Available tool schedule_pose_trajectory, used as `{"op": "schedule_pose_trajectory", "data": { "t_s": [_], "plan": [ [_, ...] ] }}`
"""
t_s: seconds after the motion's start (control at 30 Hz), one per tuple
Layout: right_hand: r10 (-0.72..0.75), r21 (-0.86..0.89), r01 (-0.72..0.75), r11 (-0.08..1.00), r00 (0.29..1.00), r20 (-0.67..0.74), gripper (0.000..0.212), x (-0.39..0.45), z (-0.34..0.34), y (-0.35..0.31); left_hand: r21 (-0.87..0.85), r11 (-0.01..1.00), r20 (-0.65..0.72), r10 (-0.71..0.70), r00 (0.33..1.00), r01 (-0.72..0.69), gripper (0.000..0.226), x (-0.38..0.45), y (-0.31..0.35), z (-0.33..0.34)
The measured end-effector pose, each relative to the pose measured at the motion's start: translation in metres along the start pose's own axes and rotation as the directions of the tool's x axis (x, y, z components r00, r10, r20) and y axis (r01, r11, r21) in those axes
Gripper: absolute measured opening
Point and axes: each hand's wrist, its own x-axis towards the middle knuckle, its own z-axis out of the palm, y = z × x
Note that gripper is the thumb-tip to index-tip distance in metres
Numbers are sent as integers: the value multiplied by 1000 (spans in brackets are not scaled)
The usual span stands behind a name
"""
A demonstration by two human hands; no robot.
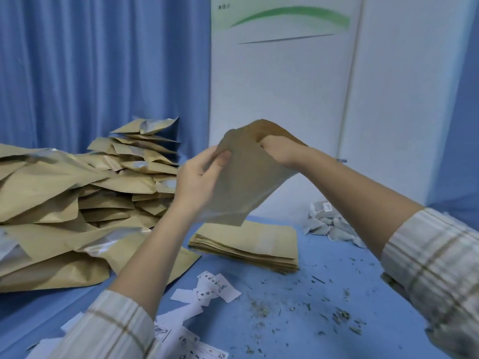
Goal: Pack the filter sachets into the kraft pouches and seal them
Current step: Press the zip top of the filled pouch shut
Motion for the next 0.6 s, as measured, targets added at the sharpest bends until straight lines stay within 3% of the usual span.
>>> {"op": "schedule_pose_trajectory", "data": {
  "t_s": [0.1,0.23,0.37,0.43,0.53,0.6],
  "plan": [
    [-72,88,81,993,992,-108,48,-6,-18,18,-105,992,-26,-67,997,64,12,8,-5,3],
    [-86,220,131,967,975,-203,73,-19,-31,51,-190,962,-67,-211,975,195,15,10,-13,3],
    [-182,176,217,960,964,-195,39,-26,-19,73,-377,829,96,-409,907,414,21,2,-25,2],
    [-113,252,146,957,983,-141,33,-25,-12,82,-409,786,164,-436,885,463,20,-4,-30,2],
    [-63,273,80,959,996,-69,43,-23,-1,92,-410,759,244,-442,863,505,28,-7,-37,-2],
    [-87,240,100,966,994,-61,61,-22,5,94,-384,782,258,-419,870,491,35,-5,-37,-5]
  ]
}}
